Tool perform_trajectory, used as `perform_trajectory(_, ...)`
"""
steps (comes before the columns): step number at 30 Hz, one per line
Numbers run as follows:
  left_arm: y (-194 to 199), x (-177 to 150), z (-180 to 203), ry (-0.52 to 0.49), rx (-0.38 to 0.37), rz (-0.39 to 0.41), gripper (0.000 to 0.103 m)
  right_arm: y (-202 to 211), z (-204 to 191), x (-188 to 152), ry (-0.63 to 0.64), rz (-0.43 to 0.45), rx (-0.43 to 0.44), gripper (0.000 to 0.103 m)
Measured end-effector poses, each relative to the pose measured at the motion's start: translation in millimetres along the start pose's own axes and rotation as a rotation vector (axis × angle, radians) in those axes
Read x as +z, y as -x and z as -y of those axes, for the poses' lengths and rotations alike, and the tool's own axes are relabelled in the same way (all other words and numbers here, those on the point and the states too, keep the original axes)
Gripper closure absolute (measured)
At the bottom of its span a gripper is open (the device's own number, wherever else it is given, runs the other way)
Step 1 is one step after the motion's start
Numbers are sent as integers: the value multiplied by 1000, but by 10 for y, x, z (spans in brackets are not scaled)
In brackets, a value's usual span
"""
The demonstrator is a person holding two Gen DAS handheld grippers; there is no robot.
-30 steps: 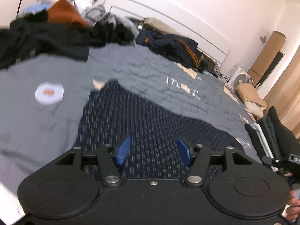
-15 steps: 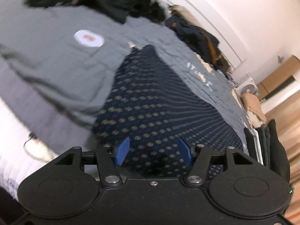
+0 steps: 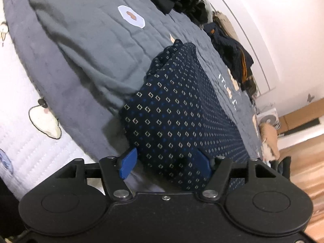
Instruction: Fold clothes
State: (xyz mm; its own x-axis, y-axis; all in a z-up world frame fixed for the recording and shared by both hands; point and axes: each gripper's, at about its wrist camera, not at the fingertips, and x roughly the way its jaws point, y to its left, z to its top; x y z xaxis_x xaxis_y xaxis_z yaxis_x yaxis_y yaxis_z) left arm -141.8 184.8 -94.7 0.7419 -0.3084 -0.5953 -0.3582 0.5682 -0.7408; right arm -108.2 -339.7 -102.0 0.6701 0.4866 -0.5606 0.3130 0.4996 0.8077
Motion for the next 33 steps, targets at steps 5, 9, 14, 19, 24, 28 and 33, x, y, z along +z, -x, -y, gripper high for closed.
perform_trajectory(5,-123,-11,-72,58,-1,10,38,-114,50,19,-41,34,-13,52)
perform_trajectory(9,-191,-18,-58,52,-13,31,40,-160,89,56,-59,90,-27,52)
perform_trajectory(14,-30,34,39,11,-29,121,89,-114,124,102,-84,180,-14,87)
perform_trajectory(19,213,54,98,6,-5,169,91,-20,135,102,-112,198,13,93)
perform_trajectory(24,12,28,-20,37,66,63,81,-29,159,99,-102,187,-36,90)
perform_trajectory(28,11,42,18,26,23,95,61,-36,179,96,-94,177,-76,83)
perform_trajectory(33,59,62,-52,66,-4,139,84,-41,172,85,-66,226,-95,74)
